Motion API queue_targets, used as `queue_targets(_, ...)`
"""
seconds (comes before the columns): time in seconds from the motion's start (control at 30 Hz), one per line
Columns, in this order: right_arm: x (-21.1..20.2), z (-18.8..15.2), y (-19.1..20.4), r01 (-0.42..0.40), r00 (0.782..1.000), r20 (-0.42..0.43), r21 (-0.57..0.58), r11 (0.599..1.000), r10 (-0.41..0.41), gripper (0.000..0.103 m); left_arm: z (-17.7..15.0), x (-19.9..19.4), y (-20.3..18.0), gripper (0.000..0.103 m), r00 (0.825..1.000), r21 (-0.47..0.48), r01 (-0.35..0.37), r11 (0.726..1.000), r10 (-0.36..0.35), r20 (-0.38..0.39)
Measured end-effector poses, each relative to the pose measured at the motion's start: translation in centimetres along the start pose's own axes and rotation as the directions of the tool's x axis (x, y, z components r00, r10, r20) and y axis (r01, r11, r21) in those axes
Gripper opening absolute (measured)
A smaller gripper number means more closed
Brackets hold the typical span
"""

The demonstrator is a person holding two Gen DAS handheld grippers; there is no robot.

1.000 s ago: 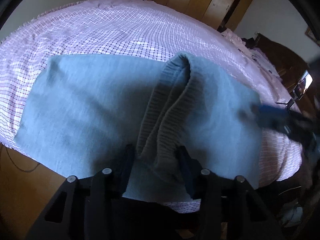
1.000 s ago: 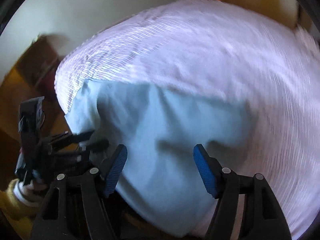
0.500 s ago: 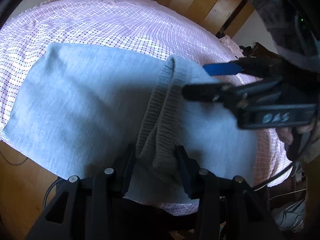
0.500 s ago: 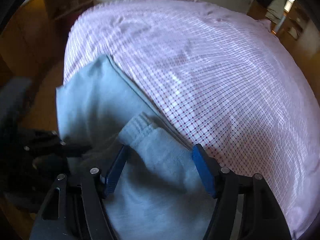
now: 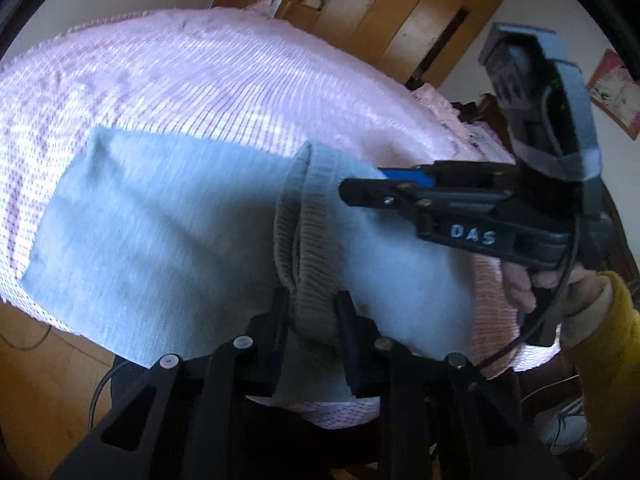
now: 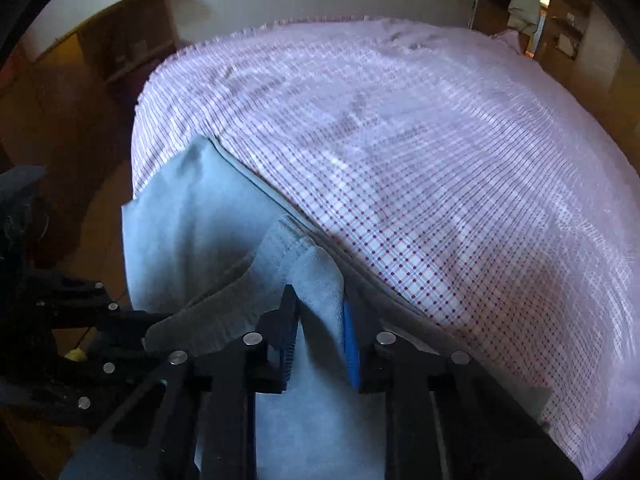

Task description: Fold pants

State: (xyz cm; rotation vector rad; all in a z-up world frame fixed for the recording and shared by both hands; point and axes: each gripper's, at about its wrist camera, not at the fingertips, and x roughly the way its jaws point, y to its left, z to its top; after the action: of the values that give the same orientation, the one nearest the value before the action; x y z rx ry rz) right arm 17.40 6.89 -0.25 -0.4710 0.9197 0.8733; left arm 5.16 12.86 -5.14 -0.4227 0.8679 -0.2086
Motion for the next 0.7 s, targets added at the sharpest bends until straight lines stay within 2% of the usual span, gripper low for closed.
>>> queue_targets(0.07, -0.9, 0.4, 0.4, 0.002, 0.999, 0.034, 0.006, 1.0, -0.003, 0.012, 0.4, -1.2, -0.2, 0.024, 1.0, 0.012, 0.011, 1.0, -0.011, 0.022)
queue_targets(0.2, -2.8, 1.9, 1.1, -0.02, 0.994, 0.109, 0.025, 0.999, 0.017, 0.011, 1.5, -4.3, 0.2, 0.024, 0.996, 0.033, -0.023, 0.999, 0.02, 0.091)
queue_targets(0.33, -3.8, 4.3, 2.7, -0.053, 0.982, 0.181, 0.034, 0.998, 0.046, 0.011, 2.8, -7.1, 2.1, 0.024, 0.988, 0.009, -0.058, 0.998, 0.056, 0.144)
queue_targets(0.5, -2.4, 7.1, 5.0, -0.096, 0.976, 0.2, 0.022, 0.995, 0.09, 0.011, 3.8, -9.0, 4.9, 0.024, 0.978, -0.036, -0.111, 0.993, 0.115, 0.174)
queue_targets(0.7, 0.9, 9.9, 8.0, -0.124, 0.976, 0.182, -0.011, 0.992, 0.124, 0.011, 3.9, -9.4, 8.5, 0.024, 0.971, -0.097, -0.155, 0.983, 0.17, 0.167)
